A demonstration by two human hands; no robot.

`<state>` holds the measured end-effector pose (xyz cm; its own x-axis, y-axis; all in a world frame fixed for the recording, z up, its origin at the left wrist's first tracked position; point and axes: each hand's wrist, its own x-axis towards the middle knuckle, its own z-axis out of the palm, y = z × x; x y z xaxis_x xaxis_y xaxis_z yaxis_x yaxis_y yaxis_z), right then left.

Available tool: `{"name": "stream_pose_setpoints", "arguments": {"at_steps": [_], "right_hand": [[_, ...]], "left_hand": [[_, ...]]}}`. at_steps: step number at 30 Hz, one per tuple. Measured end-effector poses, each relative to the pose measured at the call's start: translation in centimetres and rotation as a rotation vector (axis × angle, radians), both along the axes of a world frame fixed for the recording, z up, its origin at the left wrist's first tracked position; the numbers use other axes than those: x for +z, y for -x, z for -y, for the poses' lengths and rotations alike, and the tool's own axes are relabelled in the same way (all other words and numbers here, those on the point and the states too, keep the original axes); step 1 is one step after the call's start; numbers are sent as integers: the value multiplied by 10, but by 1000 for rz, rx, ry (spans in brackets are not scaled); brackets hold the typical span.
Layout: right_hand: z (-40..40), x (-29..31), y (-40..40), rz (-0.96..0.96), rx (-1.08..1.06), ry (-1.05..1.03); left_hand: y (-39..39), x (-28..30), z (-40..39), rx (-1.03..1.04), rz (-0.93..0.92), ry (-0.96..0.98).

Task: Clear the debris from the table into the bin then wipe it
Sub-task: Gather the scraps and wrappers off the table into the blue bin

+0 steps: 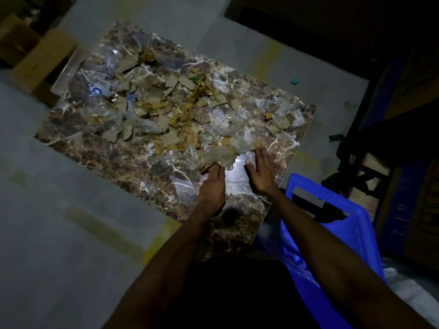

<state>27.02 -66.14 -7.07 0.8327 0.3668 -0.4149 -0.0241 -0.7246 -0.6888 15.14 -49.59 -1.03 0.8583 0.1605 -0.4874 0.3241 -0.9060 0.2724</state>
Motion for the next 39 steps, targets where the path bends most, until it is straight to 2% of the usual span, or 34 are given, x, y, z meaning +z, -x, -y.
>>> {"name": "stream_pose_setpoints", "arguments": {"at_steps": [3,6,10,16,18,21,24,25,26,29,32,34,35,37,39], "right_hand": [[15,17,-13,93,-153,-144],[24,21,-36,102,-251,-72],[0,5,-33,61,-90,80],[-24,6,7,53,125,8],[-15,16,4,58,17,-128],[4,38,-24,203,-257,-258],[15,35,-76,291,-409,-106],[14,28,-91,294,-382,-46],[10,23,-101,290,-328,9],[-13,14,-102,171,-137,112],[-25,9,-70,154,11,99],[-27,8,-45,151,76,53],[-27,9,-35,144,89,27],[-23,18,-24,150,56,-77],[-17,31,-25,200,-75,-216]], "left_hand": [[-6,-8,0,-41,-62,-67],[-12,-10,1,-91,-107,-105],[-13,-5,1,-135,-167,-167],[-25,-12,7,-232,-222,-302],[-24,-20,9,-329,-236,-375],[-28,-22,4,-367,-165,-315],[-28,-16,5,-387,-273,-313],[-26,-16,4,-406,-224,-327],[-25,-17,5,-391,-146,-336],[-27,-13,7,-351,-76,-364],[-24,-17,8,-318,-66,-309],[-29,-21,7,-286,-174,-189],[-35,-17,4,-219,-115,-139],[-31,-18,3,-129,-108,-139],[-27,-28,4,-47,-11,-80]]}}
